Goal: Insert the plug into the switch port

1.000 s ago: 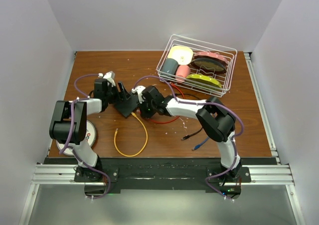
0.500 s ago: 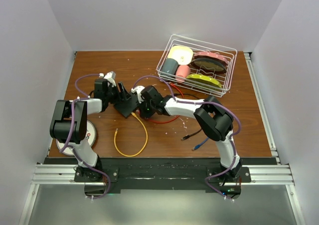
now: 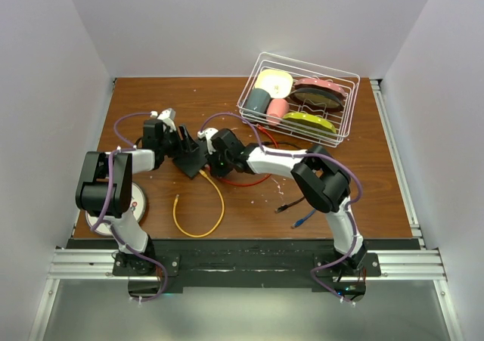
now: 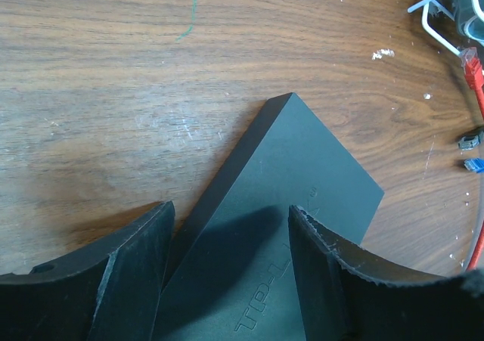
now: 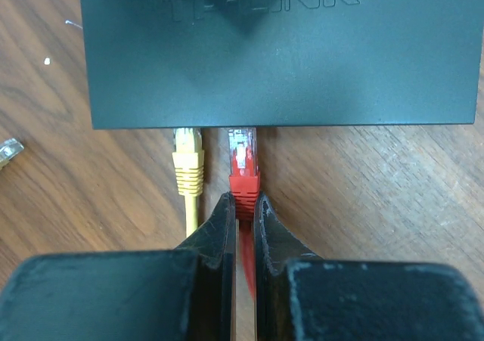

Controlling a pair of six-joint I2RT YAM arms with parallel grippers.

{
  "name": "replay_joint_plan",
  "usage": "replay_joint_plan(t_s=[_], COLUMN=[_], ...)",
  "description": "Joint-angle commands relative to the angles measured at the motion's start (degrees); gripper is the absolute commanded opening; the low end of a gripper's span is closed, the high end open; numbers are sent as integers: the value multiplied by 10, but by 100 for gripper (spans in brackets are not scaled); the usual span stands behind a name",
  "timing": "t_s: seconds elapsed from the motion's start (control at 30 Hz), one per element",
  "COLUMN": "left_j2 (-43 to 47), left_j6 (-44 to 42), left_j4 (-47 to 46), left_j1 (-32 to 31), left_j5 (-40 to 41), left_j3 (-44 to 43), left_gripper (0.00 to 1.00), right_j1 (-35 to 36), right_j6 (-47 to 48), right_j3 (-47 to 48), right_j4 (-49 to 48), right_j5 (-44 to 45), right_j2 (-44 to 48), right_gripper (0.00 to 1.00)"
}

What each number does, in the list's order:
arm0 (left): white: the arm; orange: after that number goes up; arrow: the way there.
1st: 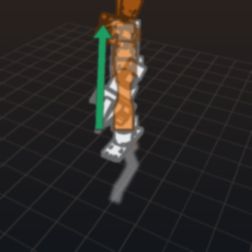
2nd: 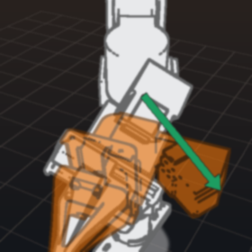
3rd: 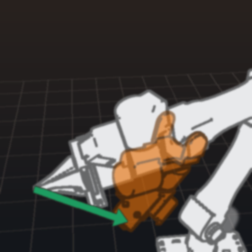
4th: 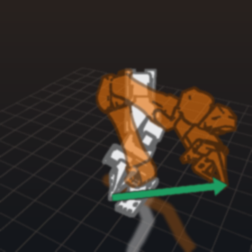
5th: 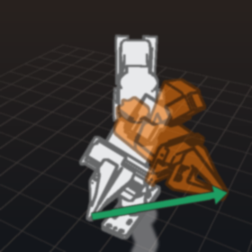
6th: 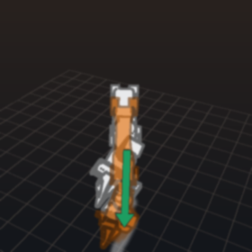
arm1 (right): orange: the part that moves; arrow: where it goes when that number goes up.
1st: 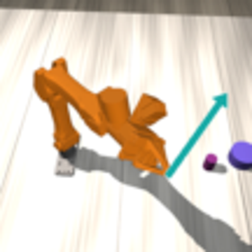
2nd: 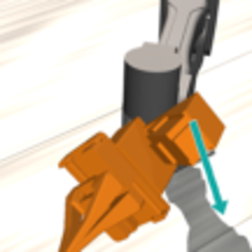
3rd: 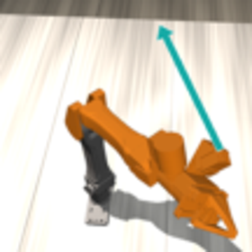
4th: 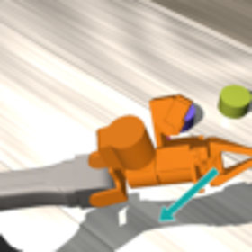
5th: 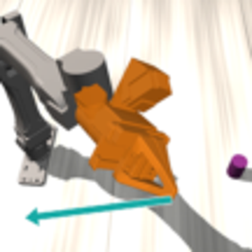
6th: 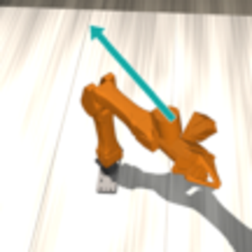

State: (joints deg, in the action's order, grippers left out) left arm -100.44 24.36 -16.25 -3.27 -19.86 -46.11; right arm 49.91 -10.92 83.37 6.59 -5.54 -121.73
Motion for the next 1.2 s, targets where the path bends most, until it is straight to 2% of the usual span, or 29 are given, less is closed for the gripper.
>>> replay_joint_plan(t_s=[0.0,0.43,0.83,1.17], left_j2=[-4,-3,-15,-26], left_j6=[-6,-4,4,3], left_j4=[-14,-19,-48,-66], left_j1=[3,3,3,-2], left_j5=[-22,-34,-88,-127], left_j3=[-3,-4,-1,-1], left_gripper=[65,65,64,63], right_j1=[0,0,0,1], right_j6=[-8,-1,22,85], right_j3=[35,94,94,97], right_j4=[23,134,116,110], right_j5=[30,74,69,70], right_j2=[-17,-42,-57,-49], right_gripper=[0,0,0,0])
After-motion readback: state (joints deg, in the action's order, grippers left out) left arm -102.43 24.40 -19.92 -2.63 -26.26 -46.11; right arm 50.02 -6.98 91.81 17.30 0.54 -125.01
